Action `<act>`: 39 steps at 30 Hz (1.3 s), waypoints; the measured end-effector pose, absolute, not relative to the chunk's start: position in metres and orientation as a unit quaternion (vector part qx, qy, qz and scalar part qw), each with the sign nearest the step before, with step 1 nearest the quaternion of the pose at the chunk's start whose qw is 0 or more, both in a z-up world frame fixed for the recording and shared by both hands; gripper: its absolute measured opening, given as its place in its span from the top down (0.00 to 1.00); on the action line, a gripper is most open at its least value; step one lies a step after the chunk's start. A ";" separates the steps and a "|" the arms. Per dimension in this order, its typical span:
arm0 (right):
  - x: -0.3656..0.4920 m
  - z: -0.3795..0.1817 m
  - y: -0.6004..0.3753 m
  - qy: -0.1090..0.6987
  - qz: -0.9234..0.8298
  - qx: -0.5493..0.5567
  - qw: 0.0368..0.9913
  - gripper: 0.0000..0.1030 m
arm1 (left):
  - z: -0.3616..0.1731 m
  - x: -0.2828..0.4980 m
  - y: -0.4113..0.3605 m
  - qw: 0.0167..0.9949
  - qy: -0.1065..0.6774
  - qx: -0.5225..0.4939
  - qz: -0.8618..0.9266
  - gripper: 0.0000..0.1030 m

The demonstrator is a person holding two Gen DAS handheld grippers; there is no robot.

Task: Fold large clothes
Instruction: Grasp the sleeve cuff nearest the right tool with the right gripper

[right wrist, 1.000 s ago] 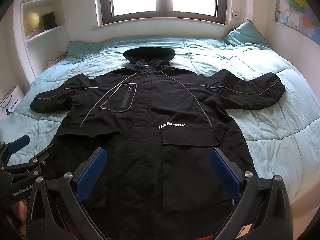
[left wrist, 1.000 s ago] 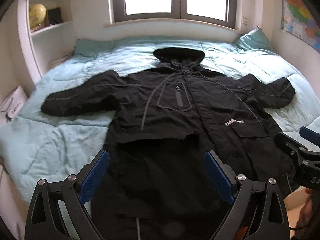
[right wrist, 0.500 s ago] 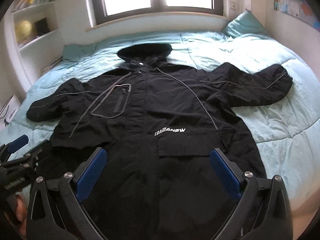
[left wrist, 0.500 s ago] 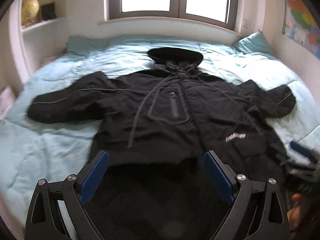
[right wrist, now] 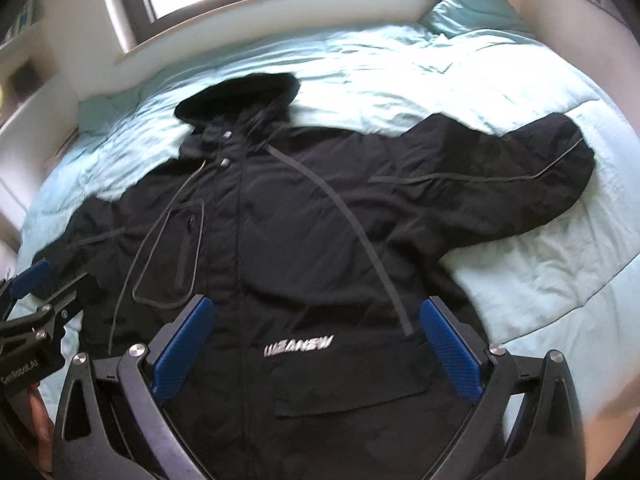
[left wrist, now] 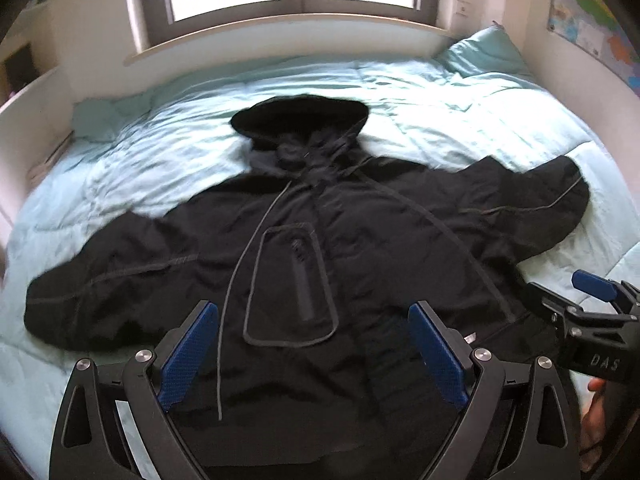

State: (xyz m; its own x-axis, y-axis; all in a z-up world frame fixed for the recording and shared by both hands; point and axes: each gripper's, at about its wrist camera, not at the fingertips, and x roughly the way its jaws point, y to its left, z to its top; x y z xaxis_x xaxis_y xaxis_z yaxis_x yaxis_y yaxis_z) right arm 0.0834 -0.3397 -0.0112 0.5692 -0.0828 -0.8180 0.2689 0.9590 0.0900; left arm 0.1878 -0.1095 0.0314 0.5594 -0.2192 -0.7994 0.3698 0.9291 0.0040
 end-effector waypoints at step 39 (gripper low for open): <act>0.145 -0.083 -0.847 0.405 -0.254 0.270 0.836 0.14 | -0.106 0.298 -0.515 0.779 0.519 0.129 -0.326 0.08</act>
State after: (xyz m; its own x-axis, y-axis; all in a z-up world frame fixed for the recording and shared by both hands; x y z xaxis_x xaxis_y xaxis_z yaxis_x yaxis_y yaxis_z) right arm 0.1453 -0.8473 -0.0833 0.5429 -0.2062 -0.8141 0.6431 0.7255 0.2451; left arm 0.2981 -0.5152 -0.1062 0.2478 -0.3743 -0.8936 0.6421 0.7541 -0.1378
